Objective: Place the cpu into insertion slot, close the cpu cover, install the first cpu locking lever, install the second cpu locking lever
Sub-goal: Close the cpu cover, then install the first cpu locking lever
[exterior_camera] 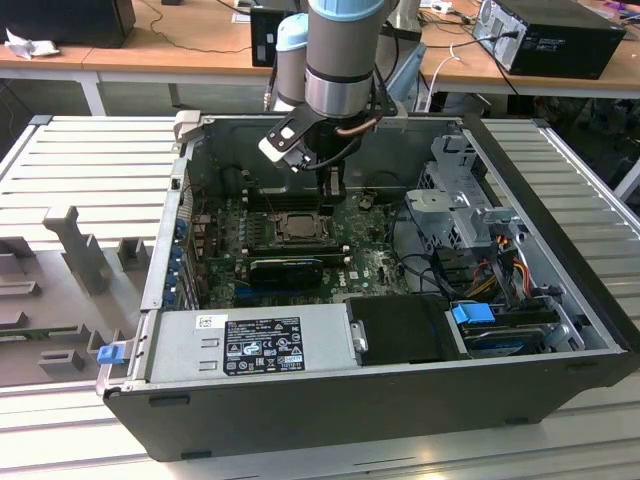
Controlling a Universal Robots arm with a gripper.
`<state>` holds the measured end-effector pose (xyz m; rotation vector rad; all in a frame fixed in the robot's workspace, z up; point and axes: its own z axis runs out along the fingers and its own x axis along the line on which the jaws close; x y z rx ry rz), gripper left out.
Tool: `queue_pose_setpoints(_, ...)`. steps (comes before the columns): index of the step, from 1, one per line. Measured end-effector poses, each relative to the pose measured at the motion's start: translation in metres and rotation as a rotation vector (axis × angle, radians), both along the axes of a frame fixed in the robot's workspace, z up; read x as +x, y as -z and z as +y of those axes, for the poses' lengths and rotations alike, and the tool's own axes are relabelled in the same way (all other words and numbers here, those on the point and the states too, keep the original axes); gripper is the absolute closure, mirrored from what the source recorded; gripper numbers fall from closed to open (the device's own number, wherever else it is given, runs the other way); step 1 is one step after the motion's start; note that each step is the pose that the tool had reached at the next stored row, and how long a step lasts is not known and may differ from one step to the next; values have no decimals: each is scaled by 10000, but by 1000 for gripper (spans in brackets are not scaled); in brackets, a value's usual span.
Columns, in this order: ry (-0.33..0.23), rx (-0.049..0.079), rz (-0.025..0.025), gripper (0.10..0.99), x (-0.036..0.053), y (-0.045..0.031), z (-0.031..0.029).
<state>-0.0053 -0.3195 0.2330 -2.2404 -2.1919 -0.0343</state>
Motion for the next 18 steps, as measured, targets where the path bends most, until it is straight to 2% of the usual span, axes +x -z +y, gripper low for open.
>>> queue_pose_setpoints(3,-30,0,82,980,-115,23,0)
queue_pose_setpoints(5,-264,-1,98,980,-121,40,0)
queue_pose_setpoints(8,-517,-3,112,980,-155,65,0)
queue_pose_setpoints(10,-528,-2,112,980,-207,67,0)
queue_pose_setpoints(18,-528,-3,112,980,-303,68,0)
